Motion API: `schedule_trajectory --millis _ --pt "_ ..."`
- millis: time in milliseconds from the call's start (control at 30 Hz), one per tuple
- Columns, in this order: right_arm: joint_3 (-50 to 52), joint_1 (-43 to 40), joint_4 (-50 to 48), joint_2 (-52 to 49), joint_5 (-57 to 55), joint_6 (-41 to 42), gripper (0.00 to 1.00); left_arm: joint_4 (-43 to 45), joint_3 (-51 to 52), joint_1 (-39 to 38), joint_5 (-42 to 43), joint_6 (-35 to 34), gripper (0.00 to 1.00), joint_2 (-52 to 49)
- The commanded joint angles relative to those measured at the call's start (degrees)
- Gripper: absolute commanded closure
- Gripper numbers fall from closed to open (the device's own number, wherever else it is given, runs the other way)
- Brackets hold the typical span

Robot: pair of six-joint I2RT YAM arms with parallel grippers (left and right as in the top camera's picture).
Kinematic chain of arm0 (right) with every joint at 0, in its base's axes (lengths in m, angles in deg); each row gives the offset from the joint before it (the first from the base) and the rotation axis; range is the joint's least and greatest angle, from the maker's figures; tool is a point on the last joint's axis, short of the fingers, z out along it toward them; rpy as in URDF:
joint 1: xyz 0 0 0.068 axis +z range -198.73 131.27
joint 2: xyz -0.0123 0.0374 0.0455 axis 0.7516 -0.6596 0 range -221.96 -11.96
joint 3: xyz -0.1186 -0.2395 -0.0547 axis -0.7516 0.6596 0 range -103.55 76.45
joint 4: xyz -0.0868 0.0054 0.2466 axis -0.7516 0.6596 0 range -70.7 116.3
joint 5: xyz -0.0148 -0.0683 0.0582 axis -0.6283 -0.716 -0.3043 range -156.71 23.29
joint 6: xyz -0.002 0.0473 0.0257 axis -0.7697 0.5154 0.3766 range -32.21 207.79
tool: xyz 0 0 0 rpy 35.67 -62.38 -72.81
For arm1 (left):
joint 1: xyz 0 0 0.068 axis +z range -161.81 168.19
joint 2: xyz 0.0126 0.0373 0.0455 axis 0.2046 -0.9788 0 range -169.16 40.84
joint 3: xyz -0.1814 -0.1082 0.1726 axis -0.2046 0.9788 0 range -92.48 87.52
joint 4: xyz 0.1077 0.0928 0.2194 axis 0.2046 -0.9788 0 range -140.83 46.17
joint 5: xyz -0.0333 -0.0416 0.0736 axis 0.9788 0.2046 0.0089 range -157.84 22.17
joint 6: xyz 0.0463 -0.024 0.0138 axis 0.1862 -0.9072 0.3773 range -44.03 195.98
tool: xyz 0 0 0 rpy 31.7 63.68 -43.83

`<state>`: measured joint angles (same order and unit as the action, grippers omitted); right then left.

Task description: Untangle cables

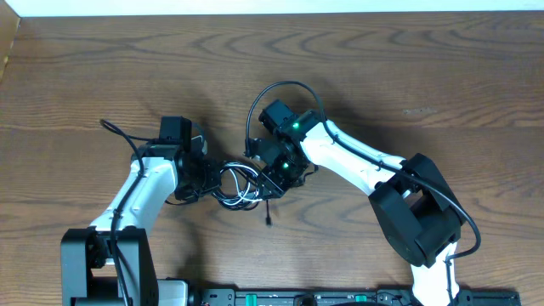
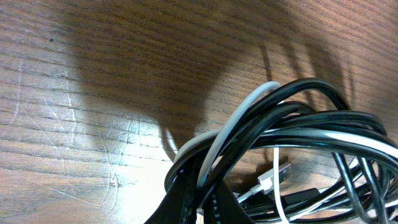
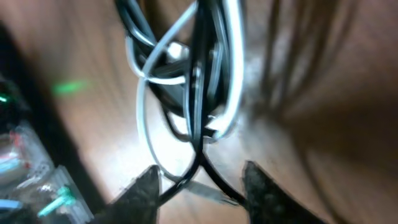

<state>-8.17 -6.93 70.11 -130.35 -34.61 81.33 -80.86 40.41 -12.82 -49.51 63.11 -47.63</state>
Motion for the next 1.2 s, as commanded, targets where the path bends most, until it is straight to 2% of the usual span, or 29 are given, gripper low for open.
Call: schedule_trajectory --millis 0,67,200,300,367,467,533,600,633,767,967,1167 --pt "0.44 0.28 0.28 -0.39 7.72 0.39 0.73 -0.17 0.72 0.09 0.61 0.13 0.92 -0.33" --pt "0.44 0.24 0.55 -0.39 8.7 0.42 0.85 -0.17 0.72 0.09 0.61 0.13 0.92 -0.33" --pt "0.42 0.24 1.51 -0.39 9.55 0.42 0.86 -0.17 0.72 0.09 0.61 0.13 0.92 -0.33" --pt "0.42 0.24 1.42 -0.39 12.2 0.42 0.94 -0.17 0.72 0.09 0.61 0.13 0.92 -0.33" --pt "0.42 0.24 1.03 -0.39 13.53 0.42 0.95 -0.15 0.72 0.09 0.61 0.13 0.92 -0.33" --pt "0.42 0.22 0.57 -0.39 13.27 0.39 0.77 -0.15 0.72 0.09 0.61 0.13 0.92 -0.33" --pt "0.42 0.13 -0.04 -0.39 13.27 0.42 0.58 -0.15 0.72 0.09 0.61 0.13 0.92 -0.33" --pt "0.42 0.13 -0.35 -0.39 12.85 0.42 0.52 -0.15 0.72 0.09 0.61 0.13 0.92 -0.33" --pt "0.42 0.13 -0.44 -0.39 11.26 0.44 0.46 -0.17 0.72 0.09 0.61 0.13 0.92 -0.33" --pt "0.42 0.33 -0.15 -0.39 5.31 1.9 0.39 -0.15 0.72 0.09 0.61 0.13 0.92 -0.33" --pt "0.42 2.01 0.61 -0.39 -5.97 5.81 0.38 -0.15 0.72 0.09 0.61 0.13 0.92 -0.33" --pt "0.42 4.09 0.48 -0.39 -7.8 5.77 0.37 -0.15 0.72 0.09 0.61 0.13 0.92 -0.33"
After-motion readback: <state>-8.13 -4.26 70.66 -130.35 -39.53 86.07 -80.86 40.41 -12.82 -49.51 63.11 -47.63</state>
